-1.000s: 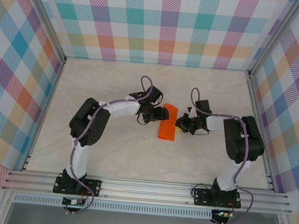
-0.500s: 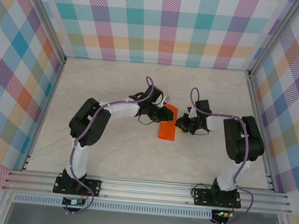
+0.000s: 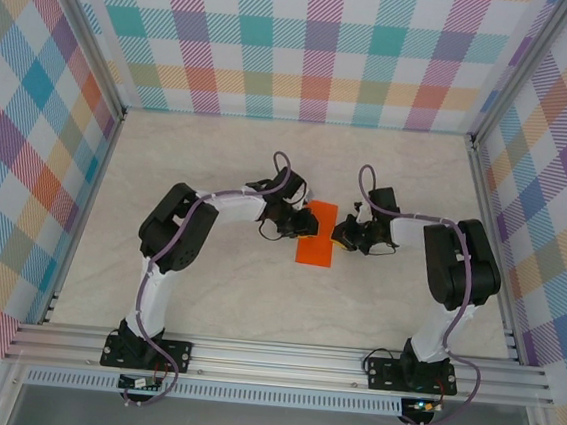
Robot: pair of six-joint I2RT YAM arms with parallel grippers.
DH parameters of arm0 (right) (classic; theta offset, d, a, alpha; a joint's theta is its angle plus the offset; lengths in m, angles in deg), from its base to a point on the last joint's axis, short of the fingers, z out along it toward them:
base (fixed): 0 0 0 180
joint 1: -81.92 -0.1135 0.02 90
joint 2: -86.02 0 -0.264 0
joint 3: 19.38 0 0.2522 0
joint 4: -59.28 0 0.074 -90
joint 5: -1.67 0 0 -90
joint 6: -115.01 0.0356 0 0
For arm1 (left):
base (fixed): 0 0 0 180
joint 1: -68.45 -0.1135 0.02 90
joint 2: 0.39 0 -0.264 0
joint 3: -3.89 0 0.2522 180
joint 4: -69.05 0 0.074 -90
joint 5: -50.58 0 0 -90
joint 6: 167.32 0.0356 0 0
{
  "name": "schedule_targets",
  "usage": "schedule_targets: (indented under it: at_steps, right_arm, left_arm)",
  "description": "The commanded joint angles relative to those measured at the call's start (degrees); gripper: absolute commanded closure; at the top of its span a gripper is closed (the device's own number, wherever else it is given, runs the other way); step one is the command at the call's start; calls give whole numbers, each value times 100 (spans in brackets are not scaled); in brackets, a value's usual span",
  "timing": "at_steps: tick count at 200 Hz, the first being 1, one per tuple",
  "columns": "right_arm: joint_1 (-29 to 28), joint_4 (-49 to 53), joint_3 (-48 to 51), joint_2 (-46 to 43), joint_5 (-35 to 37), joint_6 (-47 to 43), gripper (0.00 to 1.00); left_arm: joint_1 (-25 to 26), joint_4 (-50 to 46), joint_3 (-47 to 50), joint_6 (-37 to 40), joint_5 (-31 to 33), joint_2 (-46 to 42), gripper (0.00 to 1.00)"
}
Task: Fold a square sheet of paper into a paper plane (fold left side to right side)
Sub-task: First fold the square sheet of paper in half at the center of the table, then hold the square sheet of paper at the center of the table.
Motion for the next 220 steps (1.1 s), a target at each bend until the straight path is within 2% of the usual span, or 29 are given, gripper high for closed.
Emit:
schedule_targets:
  at_steps: [1,50,113,142,159,179,220]
  right_arm:
    - [-49,1007,231,461,904,-218,91]
    - [-75,1038,211,498,904,-249,91]
    - [-123,1066,130,507,887,-244,91]
    - [-152,1083,97,511,905,-246,91]
    - [-160,1112,73,498,913,-249,91]
    - [-172,1148,43,490,946,-255,91]
    - [-199,1171,29,490,957,-255,91]
  left_arm:
    - [-142,-95,205,137,87,84,79]
    - [-401,48,603,209,26,13,79]
    - [-619,45,870,371,-84,-800,76]
    - [-589,448,941,30,-263,-1062,76]
    - [-457,684,832,-129,-432,-995,77]
    - [-212,541,384,-86,-524,-680,77]
    - [31,309,-292,-80,-233,30,78]
